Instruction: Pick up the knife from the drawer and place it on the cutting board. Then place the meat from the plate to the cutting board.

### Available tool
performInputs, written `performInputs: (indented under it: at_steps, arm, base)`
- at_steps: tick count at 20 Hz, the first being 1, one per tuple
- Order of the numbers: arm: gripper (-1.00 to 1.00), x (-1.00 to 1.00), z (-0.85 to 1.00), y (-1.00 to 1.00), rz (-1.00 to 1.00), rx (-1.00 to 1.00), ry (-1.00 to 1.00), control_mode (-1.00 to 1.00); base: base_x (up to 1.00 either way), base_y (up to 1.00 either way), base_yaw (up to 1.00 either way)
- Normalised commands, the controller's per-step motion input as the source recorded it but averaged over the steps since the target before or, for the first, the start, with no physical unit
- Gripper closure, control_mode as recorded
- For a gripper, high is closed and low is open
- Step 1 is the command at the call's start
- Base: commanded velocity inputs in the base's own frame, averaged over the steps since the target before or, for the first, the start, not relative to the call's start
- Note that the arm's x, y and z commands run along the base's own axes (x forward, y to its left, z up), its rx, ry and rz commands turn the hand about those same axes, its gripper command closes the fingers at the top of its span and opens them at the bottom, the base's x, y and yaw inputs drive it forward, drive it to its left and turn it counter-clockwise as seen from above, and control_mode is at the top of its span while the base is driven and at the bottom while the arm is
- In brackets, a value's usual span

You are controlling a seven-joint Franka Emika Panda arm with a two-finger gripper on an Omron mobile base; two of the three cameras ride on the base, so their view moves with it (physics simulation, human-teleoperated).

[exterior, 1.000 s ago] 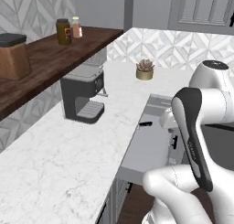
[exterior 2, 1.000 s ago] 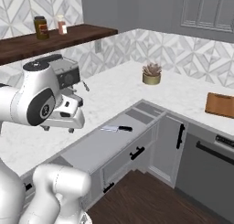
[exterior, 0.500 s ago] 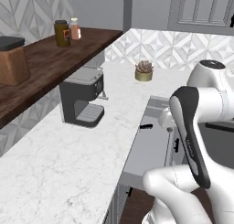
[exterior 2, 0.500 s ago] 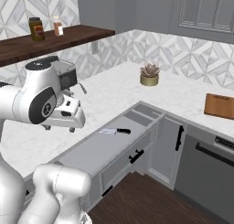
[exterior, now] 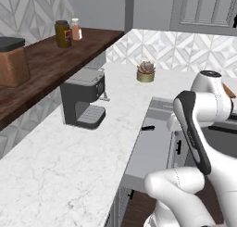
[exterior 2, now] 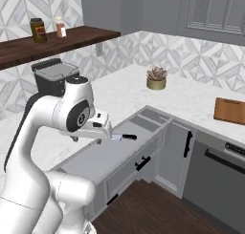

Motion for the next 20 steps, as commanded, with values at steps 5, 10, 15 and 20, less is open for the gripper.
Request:
performInputs:
  at_steps: [5, 10, 15, 20]
  arm:
    - [-1.0, 0.68, -0.46, -0.36, -0.04, 0.0, 0.08, -1.0]
    - [-1.0, 0.57, -0.44, -0.3, -0.06, 0.0, 0.06, -1.0]
    - [-1.0, 0.39, -0.4, -0.34, -0.05, 0.0, 0.03, -1.0]
    - [-1.0, 0.57, -0.32, -0.24, -0.03, 0.0, 0.01, -1.0]
  base:
    - [0.0, 0.0, 0.0]
    - [0.0, 0.0, 0.0]
    - [0.0, 0.0, 0.0]
    - [0.0, 0.0, 0.0]
